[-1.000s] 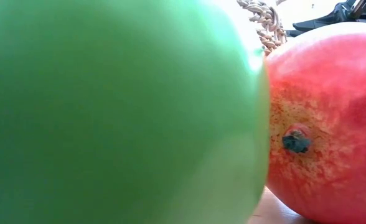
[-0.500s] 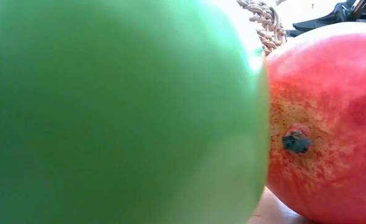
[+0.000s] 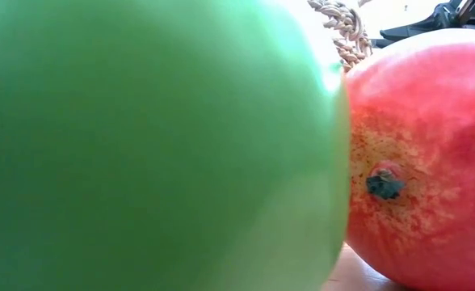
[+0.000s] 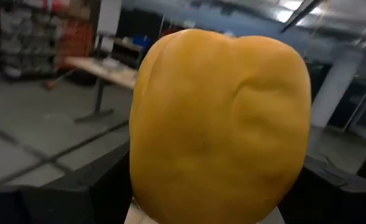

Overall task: Build produce basket
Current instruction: Put the yellow bell pepper into the basket

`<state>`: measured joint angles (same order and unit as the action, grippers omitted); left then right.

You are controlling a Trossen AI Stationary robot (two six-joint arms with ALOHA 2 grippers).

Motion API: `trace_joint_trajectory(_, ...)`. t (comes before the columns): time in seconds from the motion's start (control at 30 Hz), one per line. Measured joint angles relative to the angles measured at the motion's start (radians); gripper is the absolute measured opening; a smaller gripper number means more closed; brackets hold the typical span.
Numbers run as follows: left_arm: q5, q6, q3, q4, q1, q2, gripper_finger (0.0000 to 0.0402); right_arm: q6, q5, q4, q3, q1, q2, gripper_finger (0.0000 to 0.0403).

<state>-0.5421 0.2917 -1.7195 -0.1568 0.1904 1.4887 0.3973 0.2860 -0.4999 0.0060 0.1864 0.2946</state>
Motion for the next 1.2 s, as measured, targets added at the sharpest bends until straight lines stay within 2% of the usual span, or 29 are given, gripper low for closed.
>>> trace_joint_trajectory(0.13, 0.074, 0.049, -0.005, -0.036, -0.029, 0.023, 0.0318, 0.000, 0.000, 0.000, 0.000, 0.000, 0.000, 0.0064)
trace_joint_trajectory(0.3, 0.119, 0.039, -0.110, -0.081, -0.044, 0.083, 0.0318, 0.000, 0.000, 0.000, 0.000, 0.000, 0.000, 0.0064)
trace_joint_trajectory(0.53, 0.088, -0.110, -0.286, -0.265, -0.044, 0.185, 0.0318, 0.000, 0.000, 0.000, 0.000, 0.000, 0.000, 0.0064)
trace_joint_trajectory(0.73, 0.020, -0.208, -0.301, -0.444, -0.044, 0.228, 0.0318, 0.000, 0.000, 0.000, 0.000, 0.000, 0.000, 0.0064)
trace_joint_trajectory(0.83, -0.006, -0.291, -0.301, -0.517, -0.044, 0.241, 0.0318, 0.000, 0.000, 0.000, 0.000, 0.000, 0.000, 0.0064)
trace_joint_trajectory(0.97, -0.035, -0.428, -0.302, -0.506, -0.042, 0.250, 0.0318, 0.000, 0.000, 0.000, 0.000, 0.000, 0.000, 0.0064)
trace_joint_trajectory(1.2, -0.047, -0.764, -0.302, -0.496, -0.040, 0.251, 0.0318, 0.000, 0.000, 0.000, 0.000, 0.000, 0.000, 0.0064)
